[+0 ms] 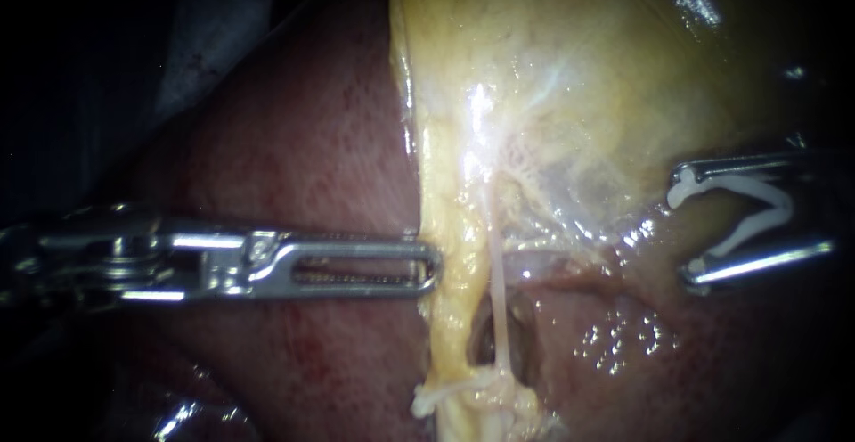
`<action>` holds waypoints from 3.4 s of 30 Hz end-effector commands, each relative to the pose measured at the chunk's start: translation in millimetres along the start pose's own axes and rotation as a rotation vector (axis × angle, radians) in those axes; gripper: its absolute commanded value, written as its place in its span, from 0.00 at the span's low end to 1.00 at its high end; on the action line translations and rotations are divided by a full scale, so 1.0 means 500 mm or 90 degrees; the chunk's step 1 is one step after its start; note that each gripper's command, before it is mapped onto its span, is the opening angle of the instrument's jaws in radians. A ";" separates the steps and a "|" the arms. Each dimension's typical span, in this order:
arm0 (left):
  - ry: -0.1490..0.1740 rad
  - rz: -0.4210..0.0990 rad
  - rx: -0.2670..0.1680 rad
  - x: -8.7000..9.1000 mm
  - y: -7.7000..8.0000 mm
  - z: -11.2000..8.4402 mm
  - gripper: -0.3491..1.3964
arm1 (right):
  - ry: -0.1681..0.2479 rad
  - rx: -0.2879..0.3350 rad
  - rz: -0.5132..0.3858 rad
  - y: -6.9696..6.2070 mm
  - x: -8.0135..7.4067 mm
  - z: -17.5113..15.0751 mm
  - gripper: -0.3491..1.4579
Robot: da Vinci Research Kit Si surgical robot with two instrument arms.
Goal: Clipping second clip left tube
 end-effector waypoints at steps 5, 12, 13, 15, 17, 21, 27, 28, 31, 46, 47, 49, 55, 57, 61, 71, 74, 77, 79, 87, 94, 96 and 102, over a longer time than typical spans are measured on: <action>0.000 -0.001 0.000 0.0000 0.0000 -0.0003 0.00 | 0.000 0.008 -0.003 -0.0006 -0.0011 0.0011 0.52; 0.003 -0.002 0.004 0.0002 -0.0011 -0.0027 0.00 | -0.001 0.022 0.021 -0.0019 -0.0028 0.0053 0.52; 0.004 -0.002 0.004 0.0002 -0.0013 -0.0032 0.00 | -0.001 0.025 0.024 -0.0022 -0.0030 0.0062 0.52; 0.005 -0.002 0.006 0.0003 -0.0016 -0.0044 0.00 | 0.000 0.031 0.032 -0.0029 -0.0037 0.0082 0.52; 0.006 -0.002 0.007 0.0005 -0.0019 -0.0055 0.00 | -0.001 0.038 0.043 -0.0037 -0.0045 0.0104 0.52; 0.008 -0.006 0.009 0.0010 -0.0028 -0.0076 0.00 | -0.004 0.052 0.065 -0.0046 -0.0058 0.0146 0.51; 0.008 -0.008 0.010 0.0013 -0.0046 -0.0103 0.00 | -0.010 0.067 0.079 -0.0056 -0.0073 0.0214 0.51; 0.008 -0.008 0.010 0.0013 -0.0049 -0.0106 0.00 | -0.011 0.070 0.079 -0.0058 -0.0075 0.0228 0.51; 0.009 -0.008 0.011 0.0016 -0.0055 -0.0111 0.00 | -0.013 0.078 0.081 -0.0062 -0.0079 0.0258 0.51; 0.010 -0.009 0.012 0.0022 -0.0078 -0.0125 0.00 | -0.023 0.113 0.078 -0.0055 -0.0095 0.0393 0.49; 0.010 -0.009 0.012 0.0022 -0.0078 -0.0126 0.00 | -0.024 0.114 0.077 -0.0053 -0.0098 0.0398 0.48; 0.010 -0.009 0.012 0.0022 -0.0078 -0.0127 0.00 | -0.025 0.117 0.074 -0.0049 -0.0107 0.0409 0.48; 0.010 -0.009 0.012 0.0023 -0.0080 -0.0128 0.00 | -0.033 0.120 0.072 -0.0035 -0.0128 0.0430 0.48; 0.010 -0.009 0.012 0.0023 -0.0081 -0.0128 0.00 | -0.039 0.118 0.070 -0.0031 -0.0135 0.0437 0.48; 0.010 -0.009 0.012 0.0023 -0.0082 -0.0128 0.00 | -0.043 0.117 0.068 -0.0024 -0.0143 0.0445 0.48; 0.010 -0.009 0.012 0.0023 -0.0084 -0.0127 0.00 | -0.044 0.120 0.067 -0.0015 -0.0139 0.0490 0.48; 0.010 -0.009 0.012 0.0023 -0.0084 -0.0127 0.00 | -0.048 0.126 0.072 -0.0019 -0.0142 0.0509 0.47; 0.010 -0.009 0.012 0.0023 -0.0084 -0.0126 0.00 | -0.054 0.136 0.082 -0.0023 -0.0151 0.0529 0.46; 0.010 -0.009 0.012 0.0023 -0.0085 -0.0126 0.00 | -0.058 0.141 0.087 -0.0026 -0.0157 0.0544 0.45; 0.010 -0.009 0.012 0.0023 -0.0085 -0.0124 0.00 | -0.065 0.152 0.090 -0.0026 -0.0163 0.0572 0.43; 0.010 -0.009 0.012 0.0023 -0.0085 -0.0124 0.00 | -0.067 0.149 0.103 -0.0018 -0.0164 0.0572 0.41; 0.010 -0.009 0.012 0.0023 -0.0085 -0.0123 0.00 | -0.068 0.149 0.110 -0.0017 -0.0165 0.0571 0.40; 0.010 -0.009 0.012 0.0024 -0.0084 -0.0121 0.00 | -0.068 0.149 0.115 -0.0015 -0.0162 0.0568 0.39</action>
